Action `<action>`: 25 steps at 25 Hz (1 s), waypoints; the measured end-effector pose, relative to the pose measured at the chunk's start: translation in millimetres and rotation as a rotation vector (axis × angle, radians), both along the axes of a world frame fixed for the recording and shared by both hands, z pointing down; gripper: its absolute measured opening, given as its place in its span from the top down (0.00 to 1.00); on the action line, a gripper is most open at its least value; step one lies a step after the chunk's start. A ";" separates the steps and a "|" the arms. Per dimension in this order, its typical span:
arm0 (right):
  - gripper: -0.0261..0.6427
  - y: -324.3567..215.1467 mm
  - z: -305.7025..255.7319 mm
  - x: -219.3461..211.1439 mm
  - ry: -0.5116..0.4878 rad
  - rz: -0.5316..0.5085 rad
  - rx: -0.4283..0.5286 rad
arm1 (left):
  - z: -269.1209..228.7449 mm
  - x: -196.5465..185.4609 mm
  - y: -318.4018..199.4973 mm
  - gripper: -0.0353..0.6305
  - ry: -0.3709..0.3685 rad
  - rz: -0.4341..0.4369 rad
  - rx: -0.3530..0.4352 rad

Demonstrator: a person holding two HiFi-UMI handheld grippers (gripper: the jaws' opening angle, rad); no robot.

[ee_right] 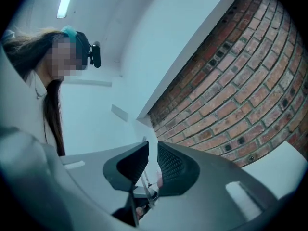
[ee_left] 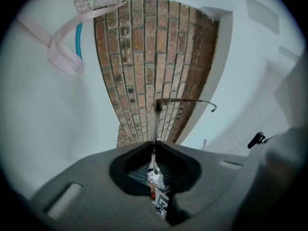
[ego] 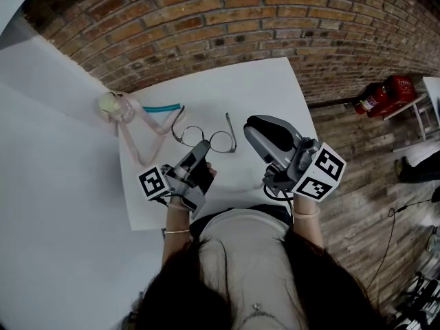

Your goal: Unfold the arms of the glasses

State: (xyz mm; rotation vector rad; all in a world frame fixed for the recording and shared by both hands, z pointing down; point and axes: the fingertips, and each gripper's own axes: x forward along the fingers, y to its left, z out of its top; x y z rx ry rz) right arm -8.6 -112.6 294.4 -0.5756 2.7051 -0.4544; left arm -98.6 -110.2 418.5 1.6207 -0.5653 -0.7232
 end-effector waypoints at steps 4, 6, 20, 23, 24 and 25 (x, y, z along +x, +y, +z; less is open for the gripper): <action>0.88 -7.7 3.5 14.5 0.012 0.054 -0.008 | 0.1 -7.5 0.3 0.91 0.022 -0.022 -0.003; 0.89 -11.5 6.3 21.0 0.023 0.082 -0.013 | -0.4 -9.5 0.3 0.91 0.029 -0.029 -0.004; 0.90 -30.0 49.1 29.8 0.280 0.256 -0.011 | -4.6 -10.9 1.3 0.91 0.039 -0.028 0.008; 0.91 -32.6 56.5 29.6 0.329 0.275 -0.008 | -4.7 -9.6 2.4 0.91 0.042 -0.022 0.006; 0.91 -33.2 59.6 29.2 0.349 0.280 -0.005 | -4.6 -9.5 2.8 0.91 0.043 -0.020 0.006; 0.92 -33.8 63.2 29.1 0.369 0.285 -0.001 | -4.4 -9.3 3.2 0.91 0.044 -0.018 0.006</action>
